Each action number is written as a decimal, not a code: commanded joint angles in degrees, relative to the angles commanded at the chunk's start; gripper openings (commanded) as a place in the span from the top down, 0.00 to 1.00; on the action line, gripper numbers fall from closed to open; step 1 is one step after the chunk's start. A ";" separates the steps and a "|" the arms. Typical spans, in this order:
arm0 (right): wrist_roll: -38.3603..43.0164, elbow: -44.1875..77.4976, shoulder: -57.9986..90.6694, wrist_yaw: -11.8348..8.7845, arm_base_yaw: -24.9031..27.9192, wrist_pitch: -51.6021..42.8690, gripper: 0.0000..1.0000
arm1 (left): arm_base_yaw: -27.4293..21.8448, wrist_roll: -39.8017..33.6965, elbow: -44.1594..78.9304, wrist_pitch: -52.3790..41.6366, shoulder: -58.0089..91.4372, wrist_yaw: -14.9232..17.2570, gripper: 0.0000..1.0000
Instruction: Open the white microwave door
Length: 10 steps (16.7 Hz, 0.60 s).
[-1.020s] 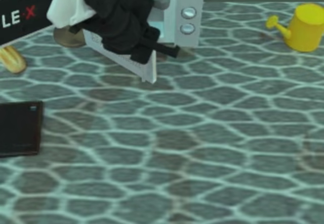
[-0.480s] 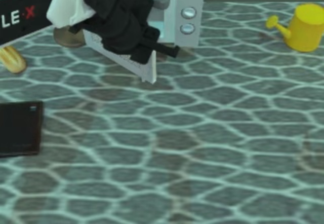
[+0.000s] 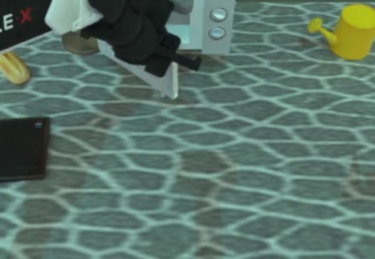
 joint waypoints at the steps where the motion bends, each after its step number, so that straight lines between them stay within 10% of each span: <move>1: 0.00 0.00 0.00 0.00 0.00 0.00 0.00 | 0.51 1.43 -0.78 0.17 -0.73 0.75 1.00; 10: 0.00 0.00 0.00 0.00 0.00 0.00 0.00 | 1.88 5.31 -3.03 0.42 -2.44 2.86 1.00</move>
